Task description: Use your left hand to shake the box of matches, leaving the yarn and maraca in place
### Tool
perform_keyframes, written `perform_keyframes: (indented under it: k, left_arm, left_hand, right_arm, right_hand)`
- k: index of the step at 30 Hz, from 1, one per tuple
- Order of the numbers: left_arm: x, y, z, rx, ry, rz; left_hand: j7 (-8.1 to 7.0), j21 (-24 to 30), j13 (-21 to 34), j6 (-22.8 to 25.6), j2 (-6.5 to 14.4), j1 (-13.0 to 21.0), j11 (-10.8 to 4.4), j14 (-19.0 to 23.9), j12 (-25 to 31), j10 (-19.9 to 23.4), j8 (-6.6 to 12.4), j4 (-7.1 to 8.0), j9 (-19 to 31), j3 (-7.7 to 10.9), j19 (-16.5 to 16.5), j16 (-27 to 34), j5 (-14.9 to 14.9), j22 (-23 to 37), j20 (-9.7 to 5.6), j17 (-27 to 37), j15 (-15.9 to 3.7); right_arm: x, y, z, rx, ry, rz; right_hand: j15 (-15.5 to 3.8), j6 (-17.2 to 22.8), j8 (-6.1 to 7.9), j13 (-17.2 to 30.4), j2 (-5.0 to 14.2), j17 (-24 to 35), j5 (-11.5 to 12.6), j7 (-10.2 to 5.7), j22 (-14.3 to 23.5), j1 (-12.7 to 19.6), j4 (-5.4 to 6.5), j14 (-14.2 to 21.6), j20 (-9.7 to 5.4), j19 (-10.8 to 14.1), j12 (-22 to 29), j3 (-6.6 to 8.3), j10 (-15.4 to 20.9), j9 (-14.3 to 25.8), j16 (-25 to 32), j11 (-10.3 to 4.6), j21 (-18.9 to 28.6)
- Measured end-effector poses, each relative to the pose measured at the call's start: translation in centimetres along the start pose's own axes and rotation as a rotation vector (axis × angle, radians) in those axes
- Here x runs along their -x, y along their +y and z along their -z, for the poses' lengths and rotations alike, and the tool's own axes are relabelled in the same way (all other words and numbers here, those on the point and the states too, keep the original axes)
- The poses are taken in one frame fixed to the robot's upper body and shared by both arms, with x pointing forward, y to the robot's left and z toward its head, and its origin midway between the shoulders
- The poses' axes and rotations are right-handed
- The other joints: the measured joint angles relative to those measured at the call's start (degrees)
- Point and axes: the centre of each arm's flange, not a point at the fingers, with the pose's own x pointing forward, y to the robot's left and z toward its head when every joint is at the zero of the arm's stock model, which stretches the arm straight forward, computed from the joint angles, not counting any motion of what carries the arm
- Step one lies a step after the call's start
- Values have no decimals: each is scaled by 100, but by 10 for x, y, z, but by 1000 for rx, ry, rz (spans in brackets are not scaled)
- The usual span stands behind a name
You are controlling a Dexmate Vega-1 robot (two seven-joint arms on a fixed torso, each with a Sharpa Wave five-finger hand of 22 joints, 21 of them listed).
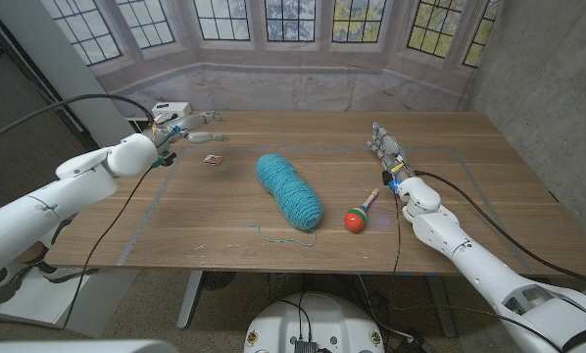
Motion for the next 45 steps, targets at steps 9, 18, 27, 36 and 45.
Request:
perform_keyframes:
  k: [9,18,27,36,45]
  left_arm:
    - [-4,5,4,-73,11,56]
    - [-8,21,3,-163,20,106]
    - [-12,31,0,-255,41,174]
    - [-14,31,3,-366,75,234]
    - [-21,33,1,-473,72,260]
  left_hand:
    - [0,-33,0,0,-67,202,-39,-33,0,-43,0,-30,0,61,-23,0,0,0,-22,0,-8]
    - [-29,-52,-1,-76,-63,576,-18,-156,-29,-189,-31,-29,-1,109,-53,0,0,0,-52,-1,-50]
    - [0,-86,-1,-106,-205,716,22,-278,-34,-310,-31,-6,-1,133,-98,-26,0,0,-53,-1,-7]
    - [11,-86,-1,95,-399,910,-25,-329,-27,-322,26,-6,27,132,-84,-25,0,0,-84,-1,-19]
    - [31,-85,27,235,-479,1063,-70,-329,-21,-276,84,-6,27,132,-31,-24,0,0,-92,-2,-19]
  right_arm:
    - [-2,3,0,-1,0,3]
    - [-3,4,0,-2,-1,10]
    - [1,6,2,-6,-2,16]
    - [5,7,2,-11,-4,20]
    - [8,6,2,-13,-7,31]
  right_hand:
    - [0,0,0,0,0,0,0,0,0,0,0,0,0,0,0,0,0,14,0,0,0]
    - [0,-1,0,0,-31,0,0,-1,0,31,0,0,0,0,0,0,0,14,0,0,0]
    - [32,-1,0,0,-31,0,0,-1,0,31,0,32,-21,21,0,0,-13,13,0,13,22]
    - [31,31,0,0,-33,0,0,30,0,33,0,32,10,114,0,0,-35,13,0,36,43]
    - [32,31,0,0,-23,0,0,30,0,83,1,32,-11,135,0,0,-53,12,0,53,43]
